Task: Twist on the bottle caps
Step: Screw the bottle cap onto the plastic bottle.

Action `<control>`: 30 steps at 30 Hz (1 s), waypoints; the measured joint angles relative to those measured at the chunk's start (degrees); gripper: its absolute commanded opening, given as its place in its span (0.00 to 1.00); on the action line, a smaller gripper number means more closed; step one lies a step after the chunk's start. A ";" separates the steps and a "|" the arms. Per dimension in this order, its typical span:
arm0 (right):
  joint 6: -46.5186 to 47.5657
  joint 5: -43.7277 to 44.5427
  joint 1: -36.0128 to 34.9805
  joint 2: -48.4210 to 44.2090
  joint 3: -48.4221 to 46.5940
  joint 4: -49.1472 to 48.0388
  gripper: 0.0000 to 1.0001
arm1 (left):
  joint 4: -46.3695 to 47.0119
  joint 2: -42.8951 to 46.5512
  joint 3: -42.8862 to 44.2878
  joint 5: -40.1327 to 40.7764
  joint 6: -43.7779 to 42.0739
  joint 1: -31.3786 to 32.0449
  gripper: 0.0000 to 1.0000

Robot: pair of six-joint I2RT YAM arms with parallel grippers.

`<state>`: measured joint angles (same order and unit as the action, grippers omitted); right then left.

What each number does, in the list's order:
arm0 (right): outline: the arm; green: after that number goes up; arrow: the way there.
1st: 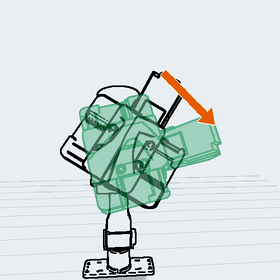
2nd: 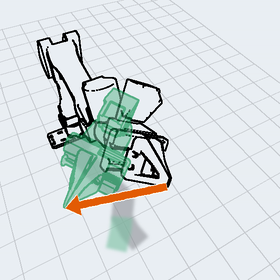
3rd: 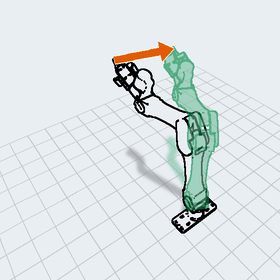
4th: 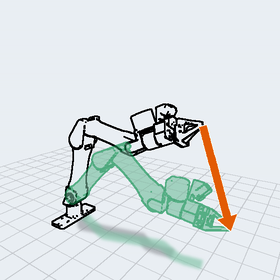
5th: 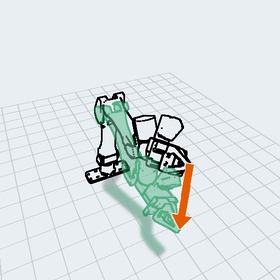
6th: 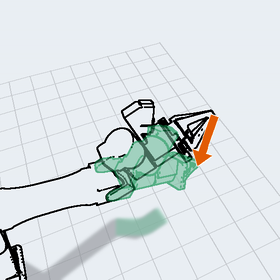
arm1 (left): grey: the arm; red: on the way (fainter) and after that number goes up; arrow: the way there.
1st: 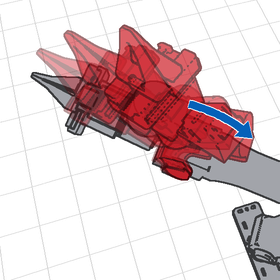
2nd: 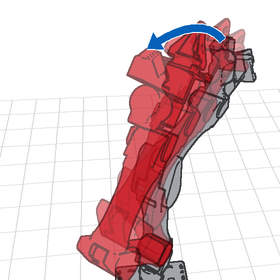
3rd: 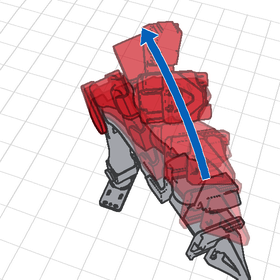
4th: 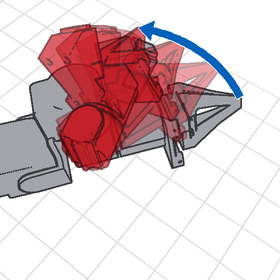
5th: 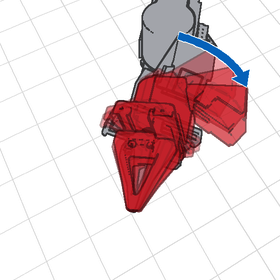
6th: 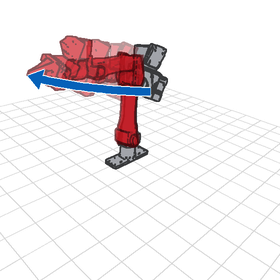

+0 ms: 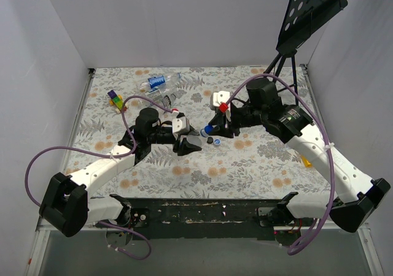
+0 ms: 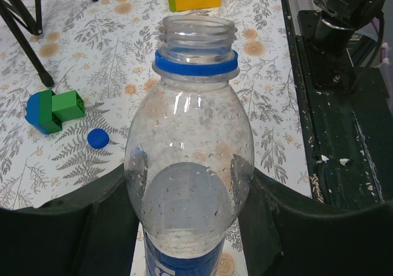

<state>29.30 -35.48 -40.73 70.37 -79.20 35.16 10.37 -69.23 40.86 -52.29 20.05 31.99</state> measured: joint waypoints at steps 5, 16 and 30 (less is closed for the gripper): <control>8.17 -2.95 0.00 0.22 0.00 4.24 0.01 | -0.90 -0.02 0.63 -2.21 -0.24 -0.07 0.00; 16.92 -4.13 0.02 3.13 -2.75 8.68 0.01 | -3.87 -0.66 1.64 -4.90 -2.14 -0.17 0.00; 23.58 -7.17 0.22 6.19 -5.31 13.20 0.01 | -7.08 -0.66 2.01 -5.20 -3.87 -0.39 0.00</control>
<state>52.88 -42.65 -40.51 76.55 -84.51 48.36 3.29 -69.89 42.87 -57.49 16.19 31.59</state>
